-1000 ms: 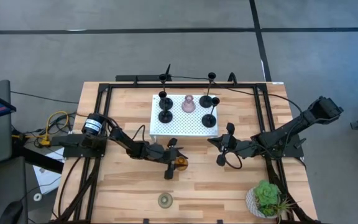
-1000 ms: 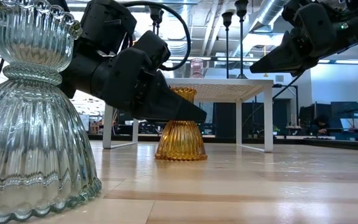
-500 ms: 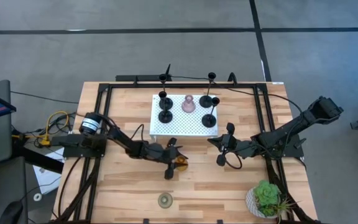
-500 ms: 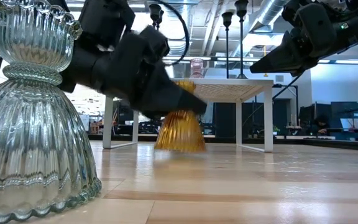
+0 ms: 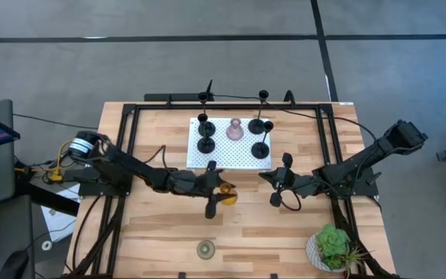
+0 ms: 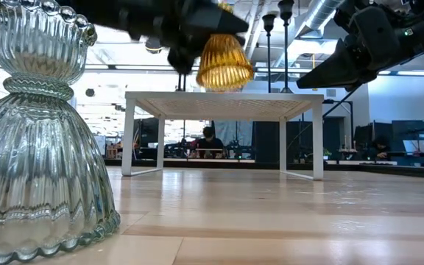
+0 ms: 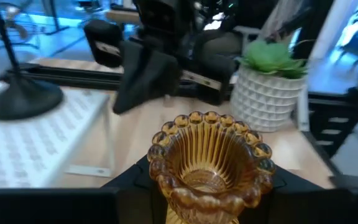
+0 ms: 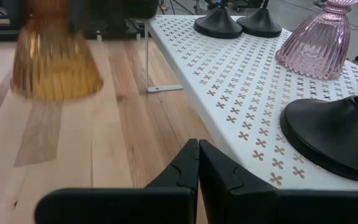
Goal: Pick & Place candle stick holders
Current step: Put the yellow candle holder on the shelf
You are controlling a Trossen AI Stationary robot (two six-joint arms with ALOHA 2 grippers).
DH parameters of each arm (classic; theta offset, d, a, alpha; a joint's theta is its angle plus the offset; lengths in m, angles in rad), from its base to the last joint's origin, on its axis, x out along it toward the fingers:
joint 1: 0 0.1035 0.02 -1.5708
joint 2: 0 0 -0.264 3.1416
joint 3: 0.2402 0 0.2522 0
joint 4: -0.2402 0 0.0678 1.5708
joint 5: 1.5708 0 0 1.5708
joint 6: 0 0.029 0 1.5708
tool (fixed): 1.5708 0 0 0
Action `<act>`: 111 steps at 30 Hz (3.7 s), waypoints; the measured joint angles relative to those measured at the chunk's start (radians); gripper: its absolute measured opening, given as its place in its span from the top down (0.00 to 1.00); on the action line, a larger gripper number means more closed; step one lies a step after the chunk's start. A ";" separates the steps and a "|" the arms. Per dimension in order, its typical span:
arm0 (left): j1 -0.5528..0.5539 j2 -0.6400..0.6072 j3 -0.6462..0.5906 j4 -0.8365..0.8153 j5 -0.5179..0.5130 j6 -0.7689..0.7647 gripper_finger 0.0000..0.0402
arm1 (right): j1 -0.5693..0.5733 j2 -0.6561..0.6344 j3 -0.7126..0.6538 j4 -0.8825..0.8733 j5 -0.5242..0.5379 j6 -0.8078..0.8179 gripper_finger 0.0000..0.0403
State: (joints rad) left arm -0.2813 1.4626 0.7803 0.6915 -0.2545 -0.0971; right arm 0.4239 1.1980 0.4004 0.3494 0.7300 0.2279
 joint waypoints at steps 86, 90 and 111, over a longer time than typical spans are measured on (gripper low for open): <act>0.272 0.152 0.352 -0.272 -0.205 0.032 0.62 | -0.006 0.000 0.000 -0.020 0.000 0.000 1.00; 0.281 0.152 0.352 -0.272 -0.205 0.031 0.62 | -0.006 0.000 0.000 -0.020 0.000 0.000 1.00; 0.279 0.150 0.352 -0.184 -0.205 0.038 0.40 | -0.006 0.000 0.000 -0.020 0.000 0.000 1.00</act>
State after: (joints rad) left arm -0.0025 1.6123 1.1328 0.5075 -0.4595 -0.0589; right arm 0.4183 1.1980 0.4004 0.3290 0.7299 0.2283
